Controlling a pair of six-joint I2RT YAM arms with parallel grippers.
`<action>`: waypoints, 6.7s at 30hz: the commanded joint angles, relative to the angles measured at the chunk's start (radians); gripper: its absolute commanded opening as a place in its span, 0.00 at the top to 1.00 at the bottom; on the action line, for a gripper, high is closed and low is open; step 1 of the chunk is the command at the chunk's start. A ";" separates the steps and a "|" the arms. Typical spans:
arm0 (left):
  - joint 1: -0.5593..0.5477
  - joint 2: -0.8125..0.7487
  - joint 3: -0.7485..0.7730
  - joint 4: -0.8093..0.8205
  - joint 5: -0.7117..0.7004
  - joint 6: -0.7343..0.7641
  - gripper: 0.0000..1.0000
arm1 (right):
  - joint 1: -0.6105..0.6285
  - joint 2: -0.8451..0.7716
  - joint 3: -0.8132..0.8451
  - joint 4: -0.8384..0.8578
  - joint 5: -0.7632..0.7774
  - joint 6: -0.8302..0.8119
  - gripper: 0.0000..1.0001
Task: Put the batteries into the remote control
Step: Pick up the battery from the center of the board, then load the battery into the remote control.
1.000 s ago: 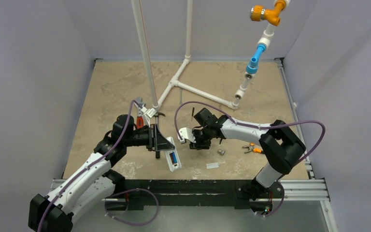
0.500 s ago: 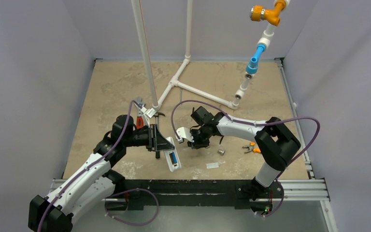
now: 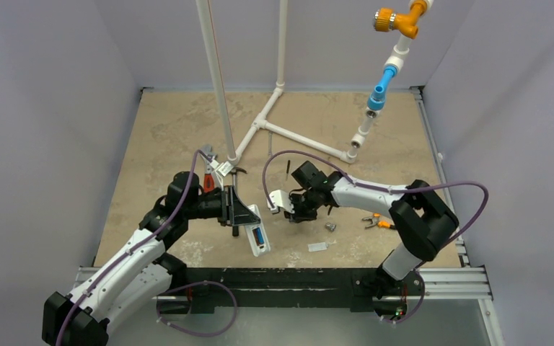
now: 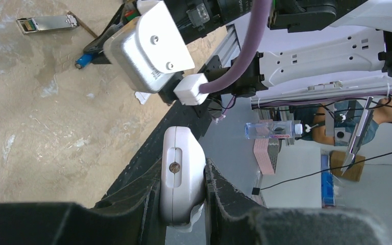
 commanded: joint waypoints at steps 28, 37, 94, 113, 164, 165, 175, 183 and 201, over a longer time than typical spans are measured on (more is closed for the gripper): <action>-0.019 -0.146 0.009 0.061 -0.063 0.097 1.00 | -0.011 -0.946 -0.346 0.472 -0.459 0.391 1.00; -0.083 -0.289 -0.039 0.188 -0.106 0.136 1.00 | -0.011 -0.947 -0.289 0.321 -0.422 0.352 1.00; -0.096 -0.240 -0.235 0.733 -0.195 -0.186 1.00 | -0.011 -1.089 -0.332 0.517 -0.007 0.968 1.00; -0.094 0.080 -0.324 1.068 -0.336 -0.445 1.00 | 0.338 -0.635 0.225 -0.245 0.550 1.261 1.00; -0.094 -0.145 -0.238 0.573 -0.402 -0.361 1.00 | 0.367 -0.261 0.388 -0.218 0.406 1.238 0.86; -0.095 -0.145 -0.239 0.573 -0.400 -0.362 1.00 | 0.367 -0.261 0.388 -0.217 0.408 1.238 0.84; -0.095 -0.148 -0.247 0.574 -0.399 -0.372 1.00 | 0.366 -0.289 0.378 -0.174 0.398 1.244 0.61; -0.095 -0.121 -0.246 0.594 -0.366 -0.407 1.00 | 0.366 -0.383 0.359 -0.141 0.441 1.205 0.51; -0.094 -0.116 -0.237 0.578 -0.302 -0.428 1.00 | 0.364 -0.868 -0.211 0.386 0.146 0.556 0.56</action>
